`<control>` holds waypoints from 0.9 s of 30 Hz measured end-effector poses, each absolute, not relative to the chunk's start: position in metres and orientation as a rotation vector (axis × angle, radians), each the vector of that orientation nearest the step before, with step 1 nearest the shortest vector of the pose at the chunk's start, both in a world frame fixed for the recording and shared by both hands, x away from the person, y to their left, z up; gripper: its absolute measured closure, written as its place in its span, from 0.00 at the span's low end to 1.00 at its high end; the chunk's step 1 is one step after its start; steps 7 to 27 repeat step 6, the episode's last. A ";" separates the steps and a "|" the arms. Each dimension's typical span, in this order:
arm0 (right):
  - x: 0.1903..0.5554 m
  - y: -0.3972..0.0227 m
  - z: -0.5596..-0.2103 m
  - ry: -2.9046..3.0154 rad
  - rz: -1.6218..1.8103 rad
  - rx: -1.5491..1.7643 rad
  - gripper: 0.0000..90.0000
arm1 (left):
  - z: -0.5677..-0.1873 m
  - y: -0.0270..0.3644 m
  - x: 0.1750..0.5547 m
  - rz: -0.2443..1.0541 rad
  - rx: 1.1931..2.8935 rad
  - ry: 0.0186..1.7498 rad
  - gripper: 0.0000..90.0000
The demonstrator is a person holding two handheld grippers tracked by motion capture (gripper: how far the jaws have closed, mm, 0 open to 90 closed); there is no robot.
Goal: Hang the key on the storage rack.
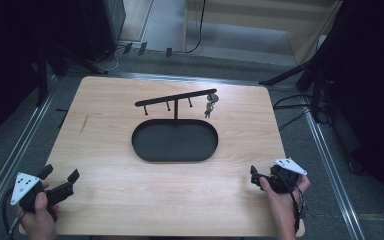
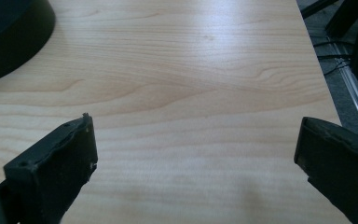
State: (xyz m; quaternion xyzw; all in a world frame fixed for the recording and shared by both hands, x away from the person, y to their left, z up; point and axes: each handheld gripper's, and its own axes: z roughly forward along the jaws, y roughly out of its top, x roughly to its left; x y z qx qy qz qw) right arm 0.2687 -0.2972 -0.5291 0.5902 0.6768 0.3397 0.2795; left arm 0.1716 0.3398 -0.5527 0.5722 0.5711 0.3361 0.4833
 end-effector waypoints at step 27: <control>0.246 -0.302 -0.539 1.812 0.986 1.540 0.00 | -0.552 0.342 0.169 0.831 1.351 1.396 0.09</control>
